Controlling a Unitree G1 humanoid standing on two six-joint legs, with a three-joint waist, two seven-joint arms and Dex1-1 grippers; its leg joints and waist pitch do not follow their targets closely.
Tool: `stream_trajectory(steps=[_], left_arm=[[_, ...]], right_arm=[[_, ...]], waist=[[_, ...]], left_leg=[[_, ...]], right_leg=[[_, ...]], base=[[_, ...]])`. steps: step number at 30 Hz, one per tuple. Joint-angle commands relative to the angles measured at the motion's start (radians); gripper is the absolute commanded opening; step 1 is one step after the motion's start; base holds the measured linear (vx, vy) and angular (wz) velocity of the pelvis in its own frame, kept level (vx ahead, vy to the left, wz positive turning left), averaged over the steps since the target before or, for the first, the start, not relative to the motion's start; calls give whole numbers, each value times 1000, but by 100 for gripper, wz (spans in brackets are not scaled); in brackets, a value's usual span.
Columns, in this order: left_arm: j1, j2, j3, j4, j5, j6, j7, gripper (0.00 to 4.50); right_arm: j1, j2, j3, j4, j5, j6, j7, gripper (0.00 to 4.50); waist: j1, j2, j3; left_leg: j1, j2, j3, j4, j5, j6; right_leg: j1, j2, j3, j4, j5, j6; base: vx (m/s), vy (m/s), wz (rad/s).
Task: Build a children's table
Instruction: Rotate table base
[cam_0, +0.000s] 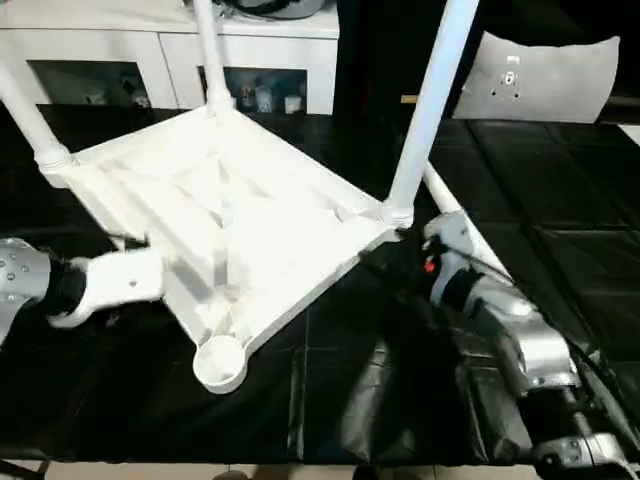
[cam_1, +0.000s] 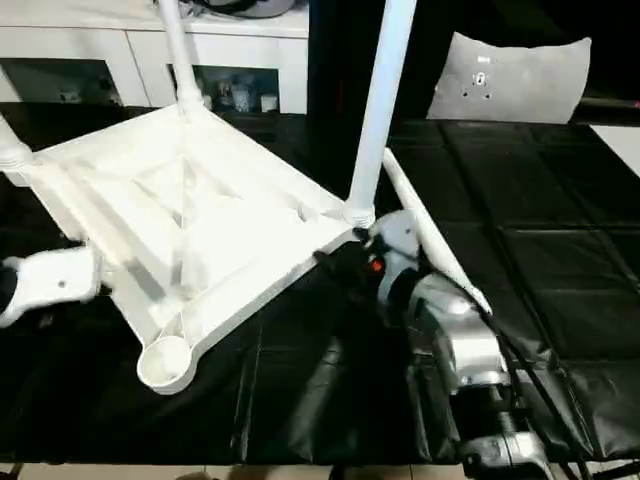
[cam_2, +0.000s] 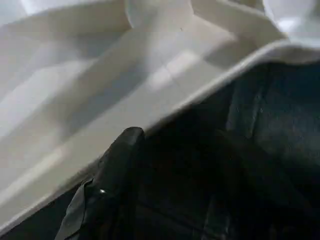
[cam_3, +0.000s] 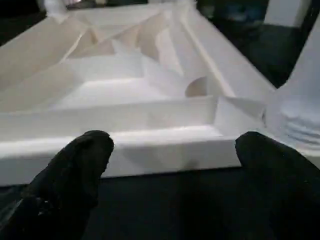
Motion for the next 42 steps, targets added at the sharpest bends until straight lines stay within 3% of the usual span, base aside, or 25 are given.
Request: stream_trajectory(steps=[1,3,4,10,17,19,23,26,31,37,40,42], left_arm=[[-22,5,-19,20,15,-40,-20,240],[-65,-30,-68,93,53,-137,-18,240],[-76,-43,-85,115,75,-161,-3,240],[-105,-132,-118,227,101,-266,45,240],[-153,-177,-171,331,142,-329,20,240],[-162,-187,-171,341,143,-326,17,206],[-171,-216,-172,309,101,-242,-41,180],[-172,-229,-186,286,74,-198,-102,167],[-149,-249,-216,190,48,-108,-163,133],[-134,-336,-235,89,7,11,-186,100],[-138,-384,-244,82,18,56,-143,83],[-135,-425,-241,64,8,112,-115,69]], right_arm=[[11,-9,11,-19,-23,15,-10,450],[27,0,24,-30,-29,33,-49,450],[28,5,27,-26,-34,34,-60,450],[35,38,46,-13,-64,46,-99,450],[22,61,77,28,-99,52,-140,450],[17,65,80,40,-104,53,-146,450],[-14,82,86,112,-135,57,-170,450],[-37,86,100,163,-150,44,-177,450],[-64,98,105,201,-159,27,-174,450],[-102,115,102,240,-164,-2,-177,450],[-110,117,102,252,-166,-11,-178,450],[-112,117,99,252,-166,-12,-178,450]], waist=[[0,19,-60],[4,20,-60],[3,19,-62],[1,16,-71],[3,20,-70],[5,19,-71],[6,15,-75],[5,13,-77],[3,15,-81],[-4,15,-76],[-3,16,-75],[-4,17,-77]], left_leg=[[-1,11,3,-81,-214,18],[5,8,6,-79,-222,14],[0,9,3,-81,-218,8],[-5,9,4,-76,-187,3],[4,10,5,-78,-223,-6],[2,10,4,-78,-224,-10],[2,12,3,-78,-211,-16],[-5,12,3,-77,-182,-13],[-2,12,7,-74,-165,-8],[3,8,10,-73,-206,-8],[8,6,10,-73,-231,0],[5,6,9,-72,-219,4]], right_leg=[[66,-47,55,-68,-386,-147],[61,-45,56,-73,-389,-141],[67,-47,56,-68,-381,-143],[73,-50,58,-59,-334,-155],[66,-51,58,-69,-383,-146],[69,-52,60,-66,-379,-150],[72,-57,61,-62,-393,-156],[78,-56,61,-56,-348,-167],[77,-54,63,-49,-295,-195],[75,-52,63,-62,-393,-172],[74,-52,59,-75,-471,-139],[77,-51,59,-74,-461,-136]], base=[[0,0,0],[0,0,0],[0,0,0],[0,0,0],[0,0,0],[0,0,0],[0,0,0],[0,0,0],[0,0,0],[0,0,0],[0,0,0],[0,0,0]])
